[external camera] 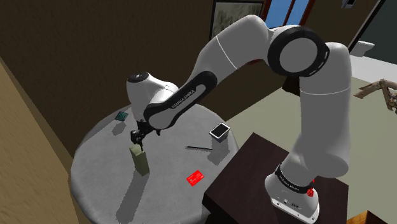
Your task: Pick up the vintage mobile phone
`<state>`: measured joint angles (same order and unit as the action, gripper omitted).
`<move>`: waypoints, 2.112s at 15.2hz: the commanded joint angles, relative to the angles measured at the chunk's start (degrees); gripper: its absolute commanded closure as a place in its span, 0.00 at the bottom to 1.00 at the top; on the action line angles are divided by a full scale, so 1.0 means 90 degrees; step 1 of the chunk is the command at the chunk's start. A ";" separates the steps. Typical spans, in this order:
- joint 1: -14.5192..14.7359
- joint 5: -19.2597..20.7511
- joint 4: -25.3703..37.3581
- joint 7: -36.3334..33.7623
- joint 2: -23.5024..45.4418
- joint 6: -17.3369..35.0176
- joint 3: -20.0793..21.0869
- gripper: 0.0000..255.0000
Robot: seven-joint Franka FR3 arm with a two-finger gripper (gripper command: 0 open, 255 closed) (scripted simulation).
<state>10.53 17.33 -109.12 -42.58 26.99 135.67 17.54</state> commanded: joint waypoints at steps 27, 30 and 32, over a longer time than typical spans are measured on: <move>0.0645 0.0382 0.1985 -0.0514 0.2002 0.0073 -0.0355 1.00; 0.0612 0.0330 0.1950 -0.0474 0.1821 -0.0072 -0.0306 1.00; 0.0591 0.0294 0.1933 -0.0447 0.1703 -0.0172 -0.0274 1.00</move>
<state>15.94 20.12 -91.57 -46.70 42.90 134.51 14.94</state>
